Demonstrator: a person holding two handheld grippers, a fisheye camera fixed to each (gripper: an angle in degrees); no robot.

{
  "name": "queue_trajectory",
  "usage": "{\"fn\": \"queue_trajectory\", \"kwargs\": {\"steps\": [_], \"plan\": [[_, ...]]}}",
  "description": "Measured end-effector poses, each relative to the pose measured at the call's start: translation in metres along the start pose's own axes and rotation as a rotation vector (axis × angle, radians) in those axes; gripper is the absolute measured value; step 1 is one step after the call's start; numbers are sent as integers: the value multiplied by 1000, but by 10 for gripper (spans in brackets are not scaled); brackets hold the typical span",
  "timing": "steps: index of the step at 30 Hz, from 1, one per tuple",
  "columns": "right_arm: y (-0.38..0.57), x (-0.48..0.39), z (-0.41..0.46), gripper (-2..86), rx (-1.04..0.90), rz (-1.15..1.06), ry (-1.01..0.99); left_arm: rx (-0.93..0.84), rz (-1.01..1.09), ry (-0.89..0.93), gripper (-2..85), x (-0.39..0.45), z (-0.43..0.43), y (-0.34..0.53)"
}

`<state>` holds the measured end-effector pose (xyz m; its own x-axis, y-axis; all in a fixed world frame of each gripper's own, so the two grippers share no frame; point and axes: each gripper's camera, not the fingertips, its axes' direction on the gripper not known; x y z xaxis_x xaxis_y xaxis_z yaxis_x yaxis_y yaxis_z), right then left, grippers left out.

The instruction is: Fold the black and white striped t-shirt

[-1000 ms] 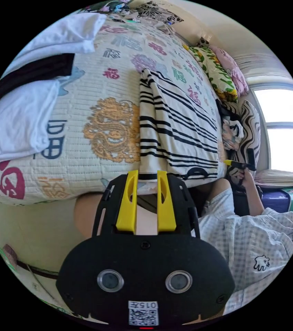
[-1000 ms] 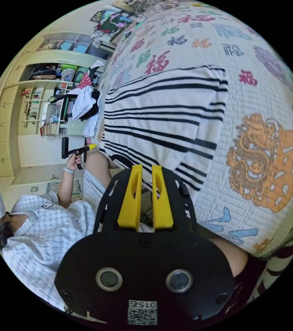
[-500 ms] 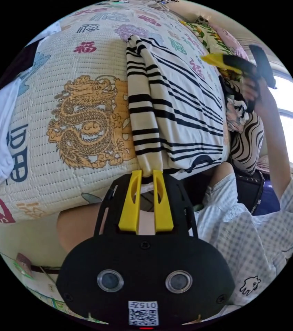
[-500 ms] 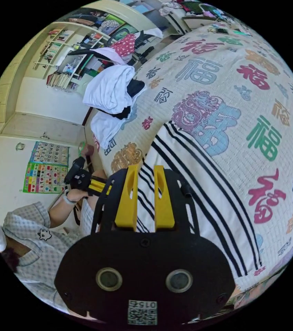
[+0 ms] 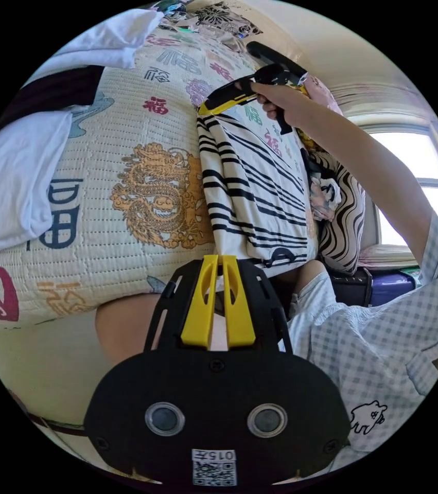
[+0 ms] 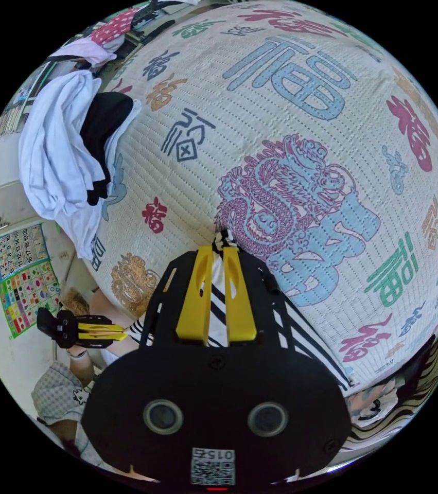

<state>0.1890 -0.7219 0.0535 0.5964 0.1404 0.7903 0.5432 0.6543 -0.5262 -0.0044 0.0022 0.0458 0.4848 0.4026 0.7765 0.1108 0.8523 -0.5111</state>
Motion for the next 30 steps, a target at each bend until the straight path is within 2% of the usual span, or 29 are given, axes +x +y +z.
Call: {"fn": "queue_trajectory", "kwargs": {"steps": [4, 10, 12, 18, 20, 24, 27, 30], "plan": [[-7, -4, -2, 13, 34, -3, 11, 42, 4, 11, -6, -2, -9, 11], [15, -6, -45, 5, 189, -90, -216, 167, -7, 25, -7, 6, -43, 53], [32, 2, -65, 5, 249, -131, -295, 234, 50, 57, -8, 26, -59, 72], [139, 77, -132, 5, 435, -171, -500, 252, 338, 198, -8, 121, -57, 85], [188, 120, -144, 6, 483, -133, -530, 210, 392, 140, -6, 146, -41, 80], [232, 185, -139, 6, 564, 14, -610, 152, 278, -93, 17, 129, -7, 60], [241, 216, -129, 6, 623, 99, -711, 185, 121, -108, 46, 82, -5, 42], [237, 219, -129, 6, 627, 88, -729, 200, 80, -136, 86, 50, 1, 9]]}}
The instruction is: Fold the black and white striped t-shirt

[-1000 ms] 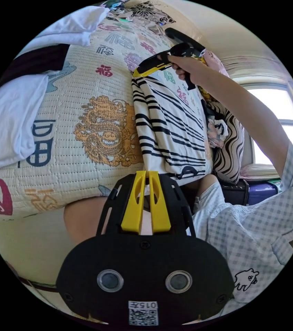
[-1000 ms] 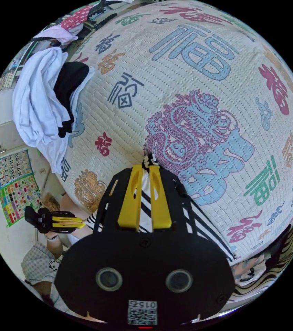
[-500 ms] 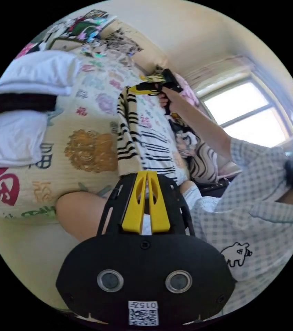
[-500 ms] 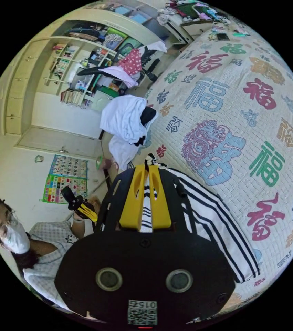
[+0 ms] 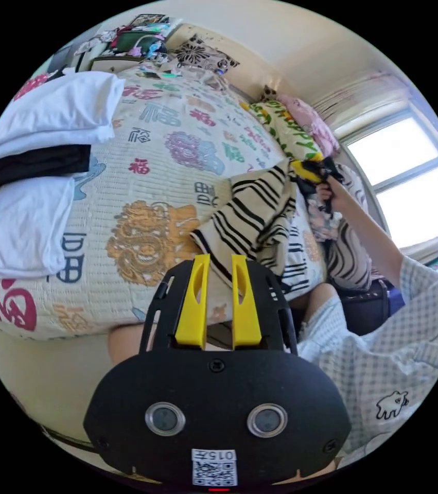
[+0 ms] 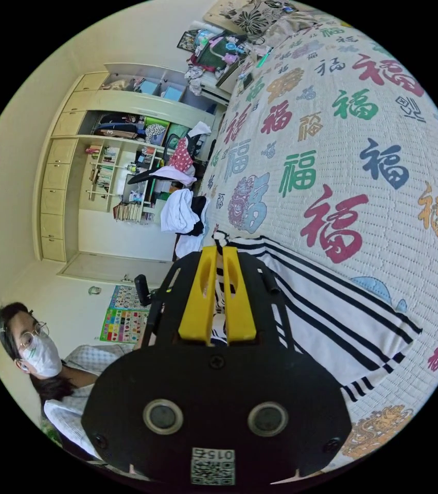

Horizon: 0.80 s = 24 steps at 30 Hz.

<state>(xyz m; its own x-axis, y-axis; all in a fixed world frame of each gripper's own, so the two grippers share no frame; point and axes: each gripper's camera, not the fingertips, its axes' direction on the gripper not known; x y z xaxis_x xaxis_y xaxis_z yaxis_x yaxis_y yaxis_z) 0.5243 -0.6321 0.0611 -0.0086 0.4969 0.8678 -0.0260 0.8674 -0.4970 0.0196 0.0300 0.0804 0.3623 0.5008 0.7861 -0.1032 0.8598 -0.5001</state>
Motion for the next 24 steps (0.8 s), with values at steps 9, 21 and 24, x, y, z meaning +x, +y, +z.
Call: {"fn": "queue_trajectory", "kwargs": {"steps": [9, 21, 24], "plan": [[-20, -32, -5, 6, -46, -7, 36, -174, 50, 102, 47, -45, 100, -71], [-79, -137, 73, 6, -228, -131, 157, 134, -83, 244, -5, -81, 6, 19], [-92, -150, 122, 6, -311, -128, 221, 121, -176, 276, -6, -98, 11, 46]]}}
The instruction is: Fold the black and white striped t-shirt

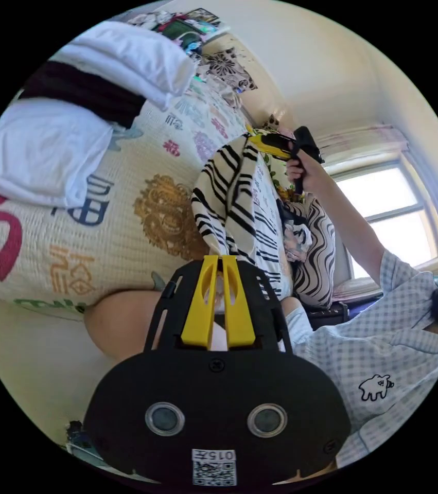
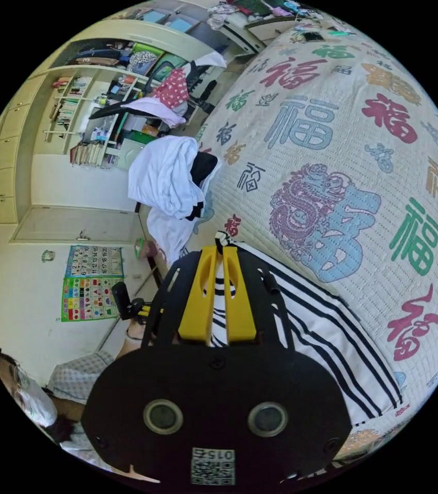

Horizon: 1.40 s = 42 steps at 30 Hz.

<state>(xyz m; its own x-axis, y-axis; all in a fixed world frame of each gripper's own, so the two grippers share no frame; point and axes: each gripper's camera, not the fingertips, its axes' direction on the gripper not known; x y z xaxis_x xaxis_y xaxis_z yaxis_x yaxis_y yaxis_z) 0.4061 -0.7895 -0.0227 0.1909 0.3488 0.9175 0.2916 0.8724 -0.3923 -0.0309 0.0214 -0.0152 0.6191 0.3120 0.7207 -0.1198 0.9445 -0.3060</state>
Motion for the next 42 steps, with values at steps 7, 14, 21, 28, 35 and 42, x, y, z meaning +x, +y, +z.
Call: {"fn": "queue_trajectory", "kwargs": {"steps": [7, 14, 21, 28, 35, 42], "plan": [[-20, -31, 38, 6, -167, -17, 212, -7, 95, -2, -6, 17, 8, 2], [73, -15, -121, 6, 8, -101, -8, -54, 356, 123, -5, 95, 42, -5], [212, 70, -270, 6, 155, 44, 29, -259, 560, 352, -3, 193, 185, -9], [294, 192, -327, 8, 194, 245, -42, -526, 630, 283, -2, 238, 373, 11], [334, 223, -371, 27, 237, 192, -160, -592, 631, 165, 20, 235, 431, 9], [394, 225, -426, 106, 366, 261, -157, -632, 530, 291, 57, 200, 412, -24]]}}
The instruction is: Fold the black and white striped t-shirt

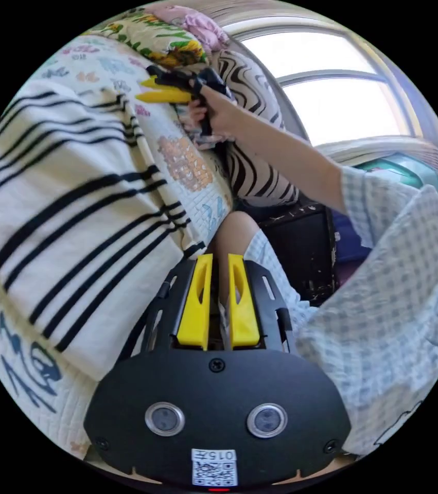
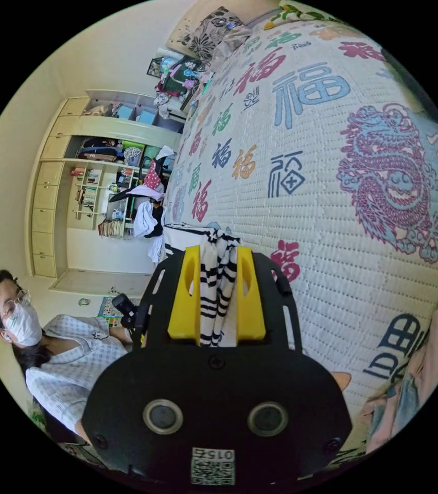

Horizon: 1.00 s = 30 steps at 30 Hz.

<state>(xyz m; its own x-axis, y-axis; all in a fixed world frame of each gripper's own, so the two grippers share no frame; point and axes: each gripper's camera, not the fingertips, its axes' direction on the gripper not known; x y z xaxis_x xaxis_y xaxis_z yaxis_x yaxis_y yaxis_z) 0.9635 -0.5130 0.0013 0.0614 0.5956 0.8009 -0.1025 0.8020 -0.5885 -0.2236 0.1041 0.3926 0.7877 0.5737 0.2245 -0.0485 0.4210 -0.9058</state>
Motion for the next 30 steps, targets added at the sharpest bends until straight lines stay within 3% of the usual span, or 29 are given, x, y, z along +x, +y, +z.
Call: {"fn": "queue_trajectory", "kwargs": {"steps": [4, 6, 8, 11, 14, 18, 20, 23, 25, 28, 30], "plan": [[9, -34, -9, 146, -50, -63, 14, 234, 5, -245, 62, -11, -79, -16], [5, -43, -2, 131, -72, -58, 24, 340, -55, -459, 77, -43, -120, -40], [1, -42, 1, 63, -85, -6, 40, 379, -127, -510, 85, -76, -140, -60], [13, -33, -23, 25, -17, 45, -10, 413, -159, -469, 76, -120, -158, -92], [33, -18, -55, 14, 35, 90, -86, 307, -187, -439, 9, -157, -154, -121], [47, -8, -83, 13, 75, 115, -157, 220, -226, -495, -4, -186, -154, -130], [47, -12, -89, 18, 46, 84, -153, 235, -252, -537, -2, -193, -162, -124], [51, -13, -103, 42, 70, 74, -201, 343, -223, -386, 17, -199, -178, -115], [53, -18, -107, 54, 64, 61, -146, 381, -147, -285, 86, -195, -179, -120], [51, -30, -100, 49, 6, 38, -93, 268, -41, -298, 98, -190, -160, -149], [50, -31, -93, 26, -33, 60, -103, 69, 49, -270, 83, -196, -135, -175]]}}
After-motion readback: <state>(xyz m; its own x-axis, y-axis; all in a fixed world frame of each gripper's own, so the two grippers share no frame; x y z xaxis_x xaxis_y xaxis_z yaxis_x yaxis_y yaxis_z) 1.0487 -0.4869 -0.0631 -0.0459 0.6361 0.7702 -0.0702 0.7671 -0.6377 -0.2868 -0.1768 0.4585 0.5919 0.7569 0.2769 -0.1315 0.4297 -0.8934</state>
